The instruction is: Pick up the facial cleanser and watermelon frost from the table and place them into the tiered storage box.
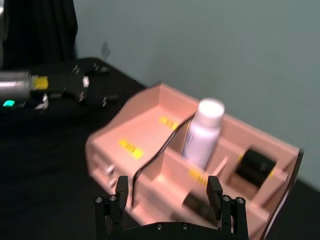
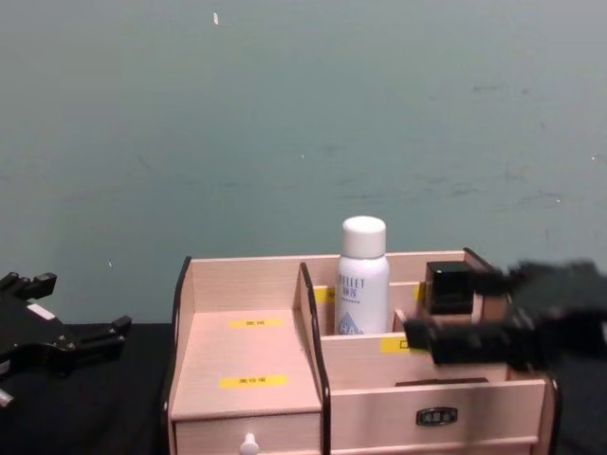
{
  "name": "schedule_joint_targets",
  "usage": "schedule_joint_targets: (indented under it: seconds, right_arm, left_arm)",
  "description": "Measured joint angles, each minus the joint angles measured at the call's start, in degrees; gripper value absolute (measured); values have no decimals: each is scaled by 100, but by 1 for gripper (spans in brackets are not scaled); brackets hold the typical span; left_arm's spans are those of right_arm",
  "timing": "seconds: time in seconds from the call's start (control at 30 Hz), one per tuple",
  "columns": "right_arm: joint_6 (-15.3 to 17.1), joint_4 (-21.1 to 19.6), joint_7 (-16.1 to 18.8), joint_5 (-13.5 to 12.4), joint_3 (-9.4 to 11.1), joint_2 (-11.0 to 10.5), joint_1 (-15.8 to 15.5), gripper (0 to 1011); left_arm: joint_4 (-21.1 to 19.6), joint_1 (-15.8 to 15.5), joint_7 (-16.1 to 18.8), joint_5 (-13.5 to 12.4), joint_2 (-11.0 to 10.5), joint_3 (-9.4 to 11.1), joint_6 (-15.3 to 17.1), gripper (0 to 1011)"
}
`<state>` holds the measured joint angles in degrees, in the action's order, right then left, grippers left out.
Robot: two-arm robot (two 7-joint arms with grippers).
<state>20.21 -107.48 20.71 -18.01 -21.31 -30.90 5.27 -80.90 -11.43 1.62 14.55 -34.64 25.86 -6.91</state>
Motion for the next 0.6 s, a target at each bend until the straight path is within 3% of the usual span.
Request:
schedule_joint_targets:
  seconds: [0.13,0.3,0.6]
  right_arm:
    - [187,-303,-196,-24,93,-131,-621,1003]
    - [416,-383,-357,14,106,-143,-1065,1002]
    - [826,-348,-587,191,86,-25,-1396,1002]
  left_arm:
    - [0,0,0,0,0,0,0,1001]
    - [0,0,0,0,0,0,0,1001]
    - [0,0,0,0,0,0,0,1001]
